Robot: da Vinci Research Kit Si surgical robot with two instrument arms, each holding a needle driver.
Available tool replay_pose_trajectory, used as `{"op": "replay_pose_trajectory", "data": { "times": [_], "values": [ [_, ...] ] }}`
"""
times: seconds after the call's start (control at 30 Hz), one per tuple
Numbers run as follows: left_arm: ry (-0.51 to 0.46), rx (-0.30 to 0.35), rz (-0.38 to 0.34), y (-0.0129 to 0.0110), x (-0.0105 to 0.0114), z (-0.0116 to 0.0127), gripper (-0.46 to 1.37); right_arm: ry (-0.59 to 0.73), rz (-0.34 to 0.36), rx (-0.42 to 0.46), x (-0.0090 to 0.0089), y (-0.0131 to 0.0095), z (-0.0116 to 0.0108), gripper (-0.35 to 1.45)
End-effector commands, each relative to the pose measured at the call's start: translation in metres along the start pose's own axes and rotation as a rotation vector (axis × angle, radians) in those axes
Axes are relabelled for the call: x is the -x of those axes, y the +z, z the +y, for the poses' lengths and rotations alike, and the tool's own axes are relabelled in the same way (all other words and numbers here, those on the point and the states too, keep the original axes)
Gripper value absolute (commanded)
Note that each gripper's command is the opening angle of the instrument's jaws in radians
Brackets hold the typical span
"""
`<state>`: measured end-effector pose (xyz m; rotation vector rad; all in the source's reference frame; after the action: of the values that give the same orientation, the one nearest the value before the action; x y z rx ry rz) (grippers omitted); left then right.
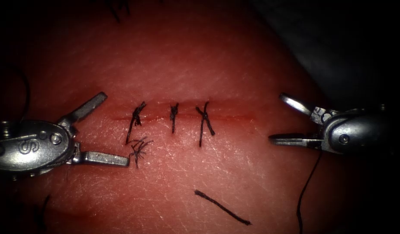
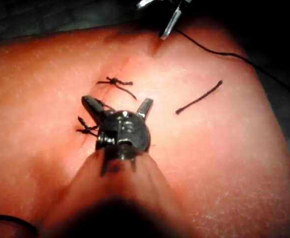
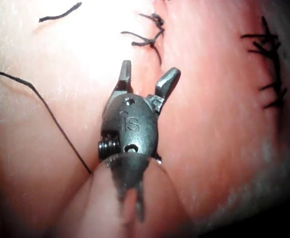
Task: Wound Closure
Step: Drop the suture end from the left gripper
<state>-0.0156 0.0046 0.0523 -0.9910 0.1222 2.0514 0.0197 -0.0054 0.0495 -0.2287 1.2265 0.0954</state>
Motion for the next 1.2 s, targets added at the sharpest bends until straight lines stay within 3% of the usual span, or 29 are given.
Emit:
{"op": "replay_pose_trajectory", "data": {
  "times": [0.03,0.2,0.33,0.47,0.63,1.2],
  "values": [
    [-0.013,-0.023,0.003,-0.0002,0.0001,-0.0001,0.76,0.0,-0.001,-0.007,0.0,0.0,0.0,1.22],
    [-0.026,-0.132,-0.007,-0.0014,0.0009,-0.0005,0.8,-0.001,-0.003,-0.008,0.0,0.0002,-0.0001,1.22],
    [-0.03,-0.178,-0.031,-0.0026,0.0015,-0.0008,0.89,-0.001,-0.004,-0.008,0.0,0.0002,-0.0001,1.21],
    [-0.028,-0.187,-0.061,-0.0037,0.0019,-0.0016,1.07,0.0,-0.004,-0.007,0.0,0.0002,-0.0001,1.21],
    [-0.051,-0.201,-0.063,-0.0048,0.0024,-0.0025,1.14,0.0,-0.004,-0.007,0.0,0.0002,-0.0002,1.21],
    [-0.036,-0.229,-0.097,-0.0065,0.0035,-0.0039,0.96,-0.001,-0.004,-0.007,0.0,0.0003,-0.0002,1.21]
  ]
}}
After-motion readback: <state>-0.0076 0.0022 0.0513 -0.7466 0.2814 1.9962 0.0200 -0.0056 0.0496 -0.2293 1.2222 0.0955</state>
